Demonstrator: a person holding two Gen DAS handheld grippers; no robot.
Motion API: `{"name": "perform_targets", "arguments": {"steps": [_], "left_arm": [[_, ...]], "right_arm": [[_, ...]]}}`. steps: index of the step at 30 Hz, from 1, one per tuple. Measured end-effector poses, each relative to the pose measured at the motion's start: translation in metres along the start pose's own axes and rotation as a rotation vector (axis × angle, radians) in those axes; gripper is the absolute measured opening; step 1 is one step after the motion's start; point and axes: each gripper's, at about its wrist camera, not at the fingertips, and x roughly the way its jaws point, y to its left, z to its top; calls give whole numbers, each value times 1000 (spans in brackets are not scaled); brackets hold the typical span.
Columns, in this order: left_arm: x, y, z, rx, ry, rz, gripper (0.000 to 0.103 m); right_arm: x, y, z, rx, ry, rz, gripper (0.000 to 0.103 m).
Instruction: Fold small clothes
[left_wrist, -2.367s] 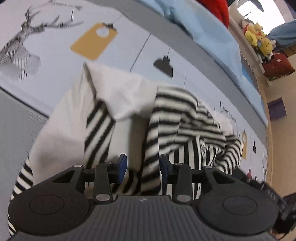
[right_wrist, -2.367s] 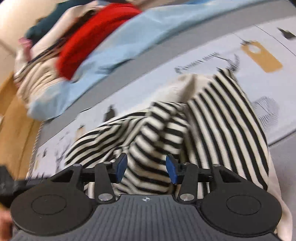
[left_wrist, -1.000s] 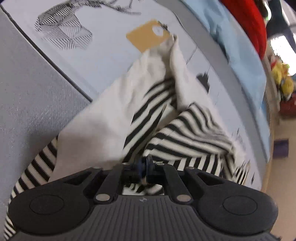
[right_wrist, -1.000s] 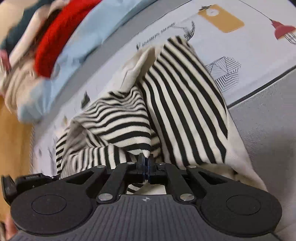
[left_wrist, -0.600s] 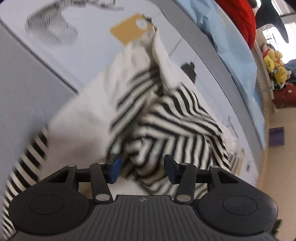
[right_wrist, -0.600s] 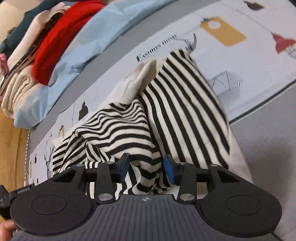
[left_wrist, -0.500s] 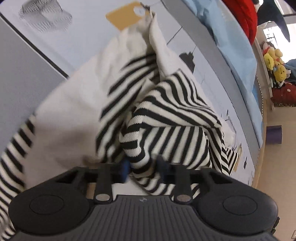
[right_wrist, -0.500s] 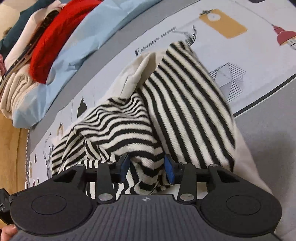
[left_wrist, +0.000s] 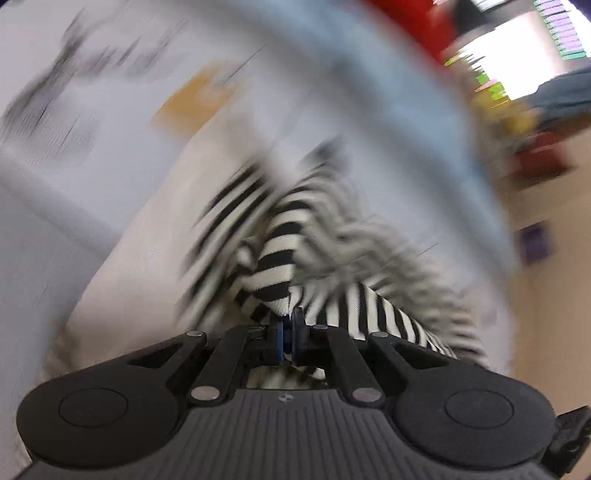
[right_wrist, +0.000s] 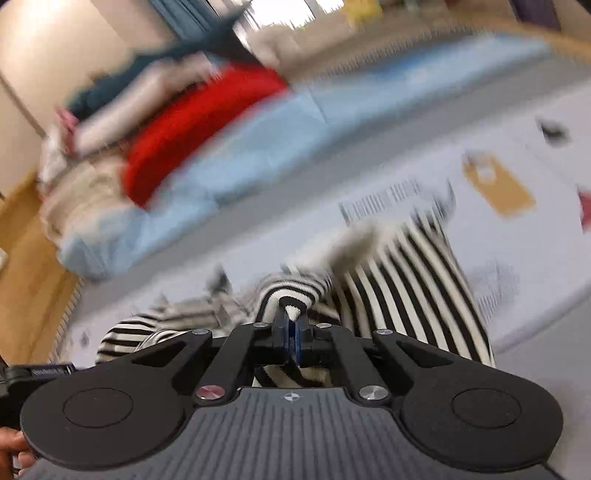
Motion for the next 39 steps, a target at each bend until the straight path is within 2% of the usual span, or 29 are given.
{"name": "perform_targets", "arguments": {"steps": [2,3,5,7,8,9,11,12,13,16,17,19,21,22,24,25,27,29,30,33,36,38,39], "left_arm": [[8,12,-2,-52,50,4,4],[9,8,-1,-22,55,13,4],[5,-3,1,62,34,55,5],[8,-8,5,102,39,82,9],[9,-11,3,127,47,101,21],[12,-15,3,159,51,126,37],[7,-22,5,212,8,143,52],[-1,-23,7,224,-33,136,55],[-10,-24,9,232,-89,124,56],[-31,-34,13,258,-240,69,56],[-33,-38,13,277,-269,49,54],[-32,-46,12,315,-288,34,48],[-25,-50,10,351,-256,28,24],[-19,-51,9,359,-230,31,21],[-2,-49,9,374,-163,84,21],[7,-45,7,388,-122,136,21],[24,-35,5,389,-46,241,21],[30,-25,6,368,-18,258,21],[29,-23,9,365,-18,253,21],[16,-30,10,383,-78,234,22],[2,-47,3,429,-146,142,22],[1,-54,-2,466,-149,86,24],[7,-55,-5,478,-119,101,25]], "right_arm": [[17,-11,-8,38,129,-56,2],[23,-14,-12,42,171,-80,2],[29,-13,-18,13,213,-120,2],[30,-8,-20,-14,224,-127,3],[31,-6,-21,-21,229,-133,4],[32,-6,-20,-26,234,-147,6],[33,-8,-18,-30,231,-183,16],[29,-8,-16,-32,207,-202,27],[23,-6,-13,-40,158,-216,32],[7,10,-3,-104,-6,-202,32],[3,14,-3,-128,-48,-191,32],[1,20,-3,-150,-80,-145,33],[6,22,-4,-145,-57,-95,33],[10,23,-6,-144,-37,-82,33],[19,24,-10,-155,20,-62,33],[24,23,-11,-164,55,-60,33],[40,21,-18,-194,161,-124,33],[58,12,-28,-207,281,-209,33],[62,7,-30,-201,309,-230,31],[60,10,-30,-218,301,-244,30],[53,15,-24,-218,241,-228,30],[46,20,-23,-201,199,-176,30],[44,21,-23,-197,186,-151,31]]}}
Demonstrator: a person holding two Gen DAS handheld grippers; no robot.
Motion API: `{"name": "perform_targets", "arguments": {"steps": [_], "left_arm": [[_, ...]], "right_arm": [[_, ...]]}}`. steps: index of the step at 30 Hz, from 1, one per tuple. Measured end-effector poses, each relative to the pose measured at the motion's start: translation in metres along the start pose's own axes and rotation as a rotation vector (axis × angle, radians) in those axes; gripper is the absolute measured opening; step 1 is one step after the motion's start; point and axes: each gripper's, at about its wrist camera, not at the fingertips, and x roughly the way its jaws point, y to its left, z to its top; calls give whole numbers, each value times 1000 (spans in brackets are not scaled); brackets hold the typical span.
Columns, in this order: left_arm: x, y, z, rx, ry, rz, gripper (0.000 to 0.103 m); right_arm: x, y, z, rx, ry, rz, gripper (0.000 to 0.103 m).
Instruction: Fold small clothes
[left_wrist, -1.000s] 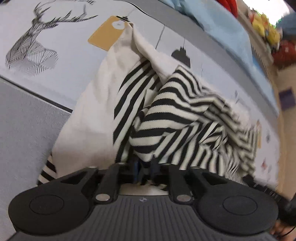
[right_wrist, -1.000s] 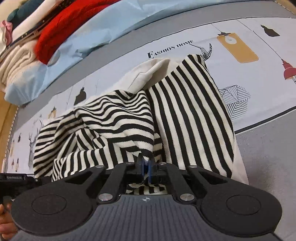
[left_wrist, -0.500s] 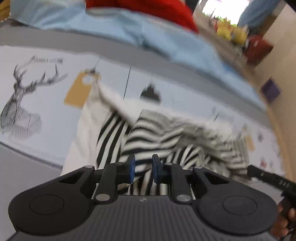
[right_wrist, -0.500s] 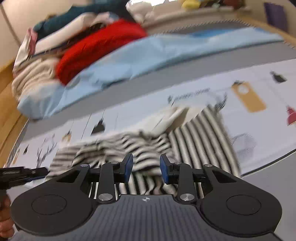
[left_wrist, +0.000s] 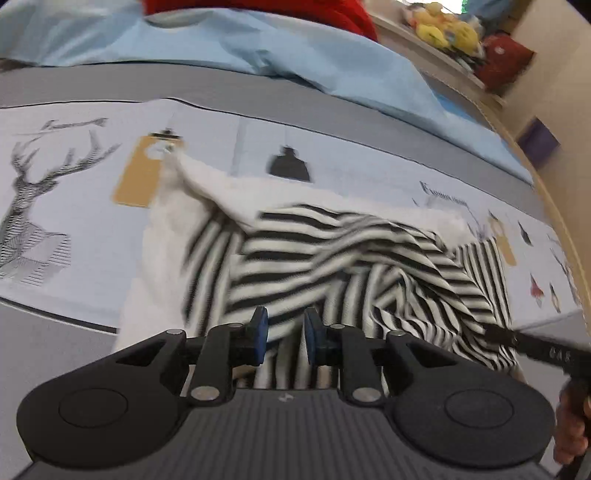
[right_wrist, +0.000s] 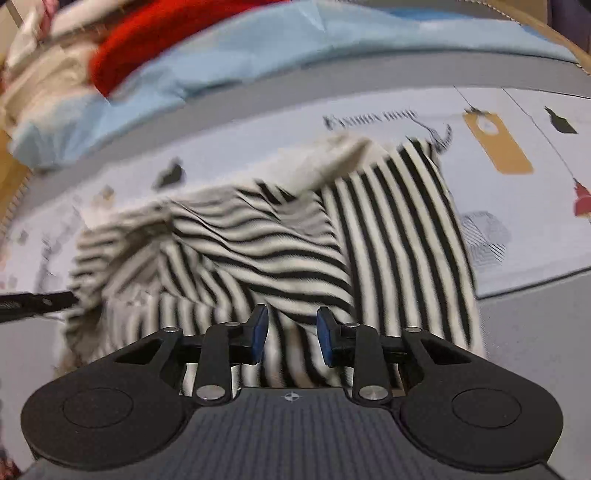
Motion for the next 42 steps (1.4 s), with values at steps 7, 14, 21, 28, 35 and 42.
{"name": "perform_targets", "arguments": {"steps": [7,14,21,28,35,42], "left_arm": [[13,6,-10,26,162,103,27],[-95,6,-20,-82,-83,43,29],[-221,24,-95,23,-266,60,43],[-254,55,-165,-57,-358,28,22],[-244,57,-179,-37,-312,-25,22],[-221,57,-180,-6,-205,11,22]], "right_arm": [[18,-8,-7,6,143,-74,32],[-86,10,0,-9,-182,4,32],[-220,-22,-67,9,-392,29,32],[-269,-75,-160,1,-435,-48,32],[-253,-95,-201,91,-376,-92,32],[-236,-107,-201,111,-277,-96,32]]}}
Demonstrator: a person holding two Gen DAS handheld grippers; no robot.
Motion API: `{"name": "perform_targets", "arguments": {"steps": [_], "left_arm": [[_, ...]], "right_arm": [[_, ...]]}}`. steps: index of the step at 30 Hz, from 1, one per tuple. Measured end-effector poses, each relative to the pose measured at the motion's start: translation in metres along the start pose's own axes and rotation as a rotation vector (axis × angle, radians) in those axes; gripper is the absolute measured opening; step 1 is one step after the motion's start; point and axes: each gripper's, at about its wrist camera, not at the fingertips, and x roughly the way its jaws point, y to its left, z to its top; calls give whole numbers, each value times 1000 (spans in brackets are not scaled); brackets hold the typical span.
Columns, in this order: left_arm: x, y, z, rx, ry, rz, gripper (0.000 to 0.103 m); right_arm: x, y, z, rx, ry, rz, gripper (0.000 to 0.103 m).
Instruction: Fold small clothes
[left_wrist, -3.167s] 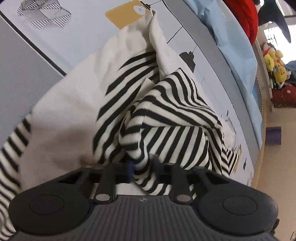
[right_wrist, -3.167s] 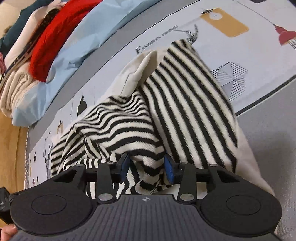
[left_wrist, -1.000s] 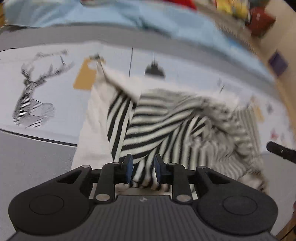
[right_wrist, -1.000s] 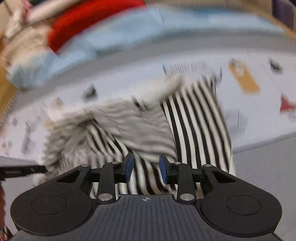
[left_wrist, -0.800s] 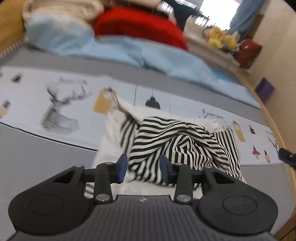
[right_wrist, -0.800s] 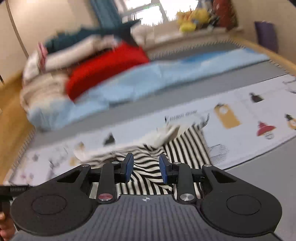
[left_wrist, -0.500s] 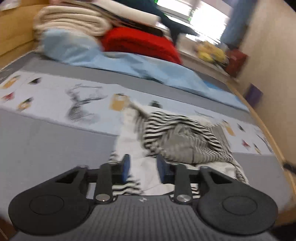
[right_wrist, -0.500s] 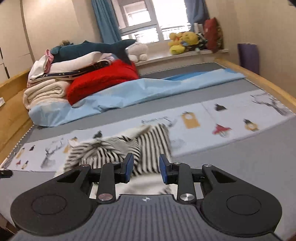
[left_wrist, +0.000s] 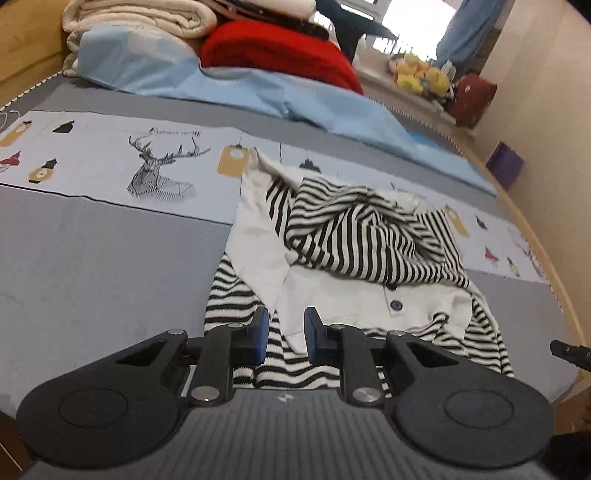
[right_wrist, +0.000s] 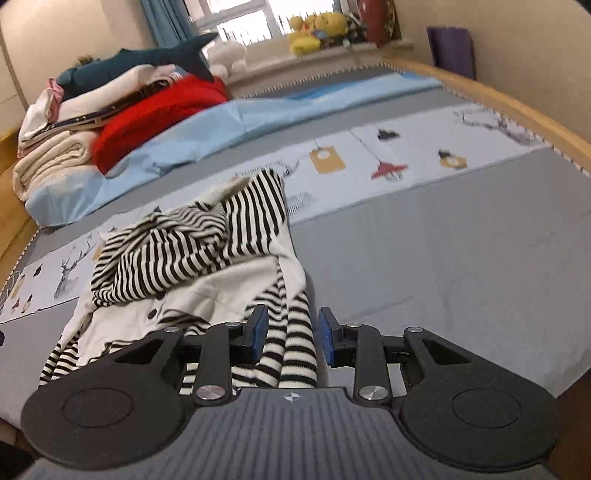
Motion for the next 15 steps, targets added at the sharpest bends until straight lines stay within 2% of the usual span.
{"name": "perform_targets", "arguments": {"steps": [4,7,10,12,15], "left_arm": [[14,1,-7,48,80,58,22],[30,11,-14,36,153,102,23],[42,24,-17,-36,191,118,26],[50,34,-18,-115,218,105,33],[60,47,-18,-209,255,103,34]], "right_arm": [[12,-4,-2,21,55,10,32],[24,-3,-4,8,104,-3,32],[35,-1,-6,-2,154,-10,32],[45,1,-9,-12,199,-6,33],[58,6,-14,-53,259,-20,33]]}}
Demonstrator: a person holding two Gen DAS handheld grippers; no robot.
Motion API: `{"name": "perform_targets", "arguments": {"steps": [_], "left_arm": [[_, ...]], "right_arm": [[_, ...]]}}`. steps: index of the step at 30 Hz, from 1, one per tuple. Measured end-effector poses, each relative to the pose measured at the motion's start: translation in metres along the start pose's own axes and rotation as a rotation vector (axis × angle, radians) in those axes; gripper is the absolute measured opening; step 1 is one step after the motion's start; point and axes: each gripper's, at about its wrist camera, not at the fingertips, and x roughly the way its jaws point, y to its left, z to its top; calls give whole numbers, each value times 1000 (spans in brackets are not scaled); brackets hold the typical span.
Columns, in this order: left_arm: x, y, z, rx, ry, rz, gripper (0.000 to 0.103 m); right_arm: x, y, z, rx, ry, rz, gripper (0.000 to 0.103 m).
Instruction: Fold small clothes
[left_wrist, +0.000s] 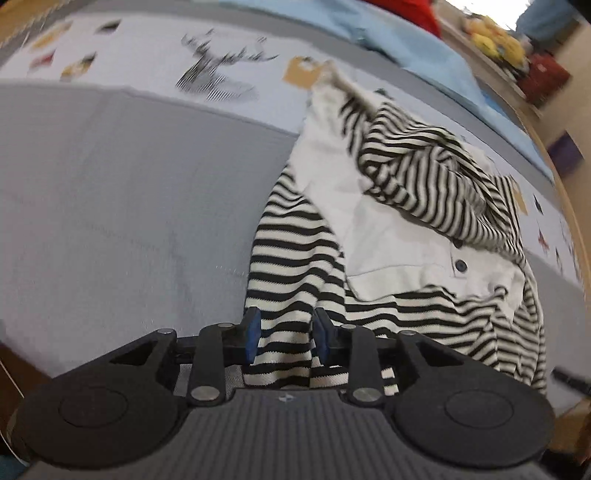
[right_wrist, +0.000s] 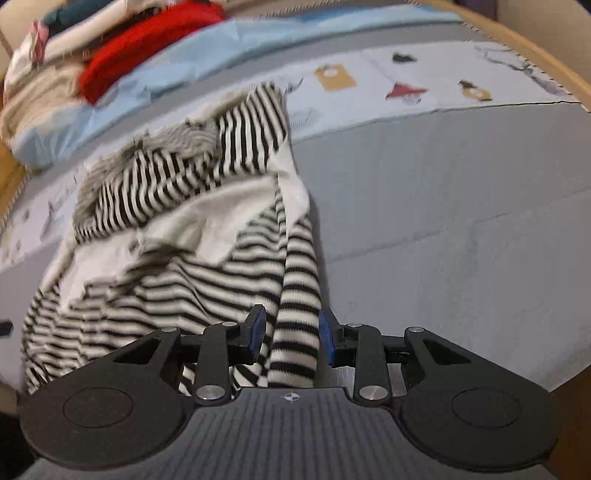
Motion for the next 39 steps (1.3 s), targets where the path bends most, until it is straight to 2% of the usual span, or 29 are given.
{"name": "perform_targets", "arguments": {"steps": [5,7,10,13,16,26,39], "left_arm": [[20,14,5,-122,89,-25,34],[22,15,5,-136,99,-41,34],[26,14,5,-140,115,-36,40],[29,10,4,-130,133,-41,40],[26,5,3,-116,115,-51,41],[50,-4,-4,-64,218,73,43],[56,-17,-11,25,271,91,43]], "right_arm": [[15,4,-2,-32,69,-21,34],[20,4,-2,-29,91,-32,35],[25,2,-2,-11,116,-24,36],[29,4,-3,-16,138,-23,36],[31,8,-4,-34,148,-23,36],[37,6,-6,-47,183,-50,36],[49,15,-12,-102,253,-86,36]]}}
